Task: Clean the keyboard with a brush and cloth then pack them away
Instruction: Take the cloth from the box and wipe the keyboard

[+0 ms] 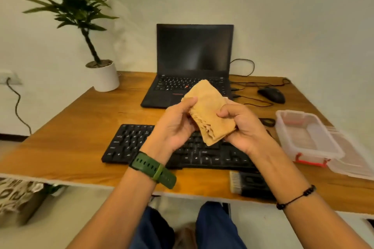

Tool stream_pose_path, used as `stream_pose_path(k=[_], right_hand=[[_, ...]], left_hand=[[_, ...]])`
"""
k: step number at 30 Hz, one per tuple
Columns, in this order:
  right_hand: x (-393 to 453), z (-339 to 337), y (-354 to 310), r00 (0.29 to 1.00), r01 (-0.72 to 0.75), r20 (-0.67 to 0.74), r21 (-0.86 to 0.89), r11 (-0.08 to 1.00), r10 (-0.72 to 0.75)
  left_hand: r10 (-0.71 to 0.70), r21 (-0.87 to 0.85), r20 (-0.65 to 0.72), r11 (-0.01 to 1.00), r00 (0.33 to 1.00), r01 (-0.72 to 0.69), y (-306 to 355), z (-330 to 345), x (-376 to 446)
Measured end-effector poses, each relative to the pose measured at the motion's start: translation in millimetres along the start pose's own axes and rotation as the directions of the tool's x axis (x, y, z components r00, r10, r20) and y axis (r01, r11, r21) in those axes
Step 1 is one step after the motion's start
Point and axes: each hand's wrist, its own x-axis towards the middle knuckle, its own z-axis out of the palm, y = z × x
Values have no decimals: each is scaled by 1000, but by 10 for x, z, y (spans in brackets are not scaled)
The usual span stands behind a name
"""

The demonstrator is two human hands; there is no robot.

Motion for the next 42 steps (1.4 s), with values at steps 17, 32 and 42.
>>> stream_pose_path(k=[17,32,42], right_hand=[[713,974,574,878,372,293,-915,155,-378],[1505,1343,1169,647,594,752,-600,-536,-125],[1413,1133,1157,645,715,736,-487,-501,205]], left_hand=[[610,997,55,-81,791,-7,71,-1574,-506],[600,937,-2,-278,800,210,-268,-1718,-415],[610,935,-20,-268,792,231,-276,-1711,-410]])
